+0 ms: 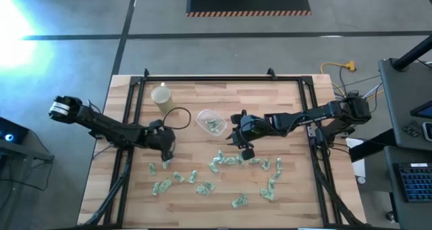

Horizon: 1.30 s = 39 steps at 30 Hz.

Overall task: Pick and place Stevia / Truvia into bins
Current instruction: Put the stevia packet into the transparent container

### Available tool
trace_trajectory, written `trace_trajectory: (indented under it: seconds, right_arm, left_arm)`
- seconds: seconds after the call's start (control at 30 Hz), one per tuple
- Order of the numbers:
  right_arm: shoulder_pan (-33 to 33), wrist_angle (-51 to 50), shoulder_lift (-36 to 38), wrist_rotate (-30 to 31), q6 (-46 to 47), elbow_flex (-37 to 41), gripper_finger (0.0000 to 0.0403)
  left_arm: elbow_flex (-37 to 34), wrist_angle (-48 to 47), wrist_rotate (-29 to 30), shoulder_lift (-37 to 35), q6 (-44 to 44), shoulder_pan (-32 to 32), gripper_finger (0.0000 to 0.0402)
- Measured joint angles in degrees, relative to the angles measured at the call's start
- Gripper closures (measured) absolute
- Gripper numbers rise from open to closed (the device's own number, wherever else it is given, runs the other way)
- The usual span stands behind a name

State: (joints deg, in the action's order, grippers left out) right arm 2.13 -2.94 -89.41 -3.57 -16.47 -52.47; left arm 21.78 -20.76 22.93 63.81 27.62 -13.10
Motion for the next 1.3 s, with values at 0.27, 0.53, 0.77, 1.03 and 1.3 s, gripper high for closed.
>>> trace_trajectory:
  seconds: [0.27, 0.53, 0.77, 1.03, 1.3]
  right_arm:
    - [0.0, -2.1, 0.0, 0.0, 3.5, 0.0, 0.0321]
    - [1.1, -4.4, 0.0, 0.1, 10.3, 0.6, 0.0318]
    - [3.6, -4.7, 0.0, 3.4, 14.8, 1.4, 0.0331]
    - [5.9, -5.7, 0.0, 8.4, 18.0, 2.0, 0.0333]
    - [6.2, -5.9, 0.0, 8.7, 19.1, 2.0, 0.0339]
  left_arm:
    - [1.4, 17.6, 8.5, 0.0, -20.0, 1.1, 0.0389]
    - [1.7, 27.9, 8.9, 0.0, -32.9, 6.8, 0.0389]
    - [1.7, 32.0, 8.0, 0.0, -38.5, 11.3, 0.0389]
    - [1.6, 38.3, 0.2, 2.8, -44.8, 15.6, 0.0389]
    - [6.1, 44.3, -4.7, 14.0, -47.5, 18.6, 0.0389]
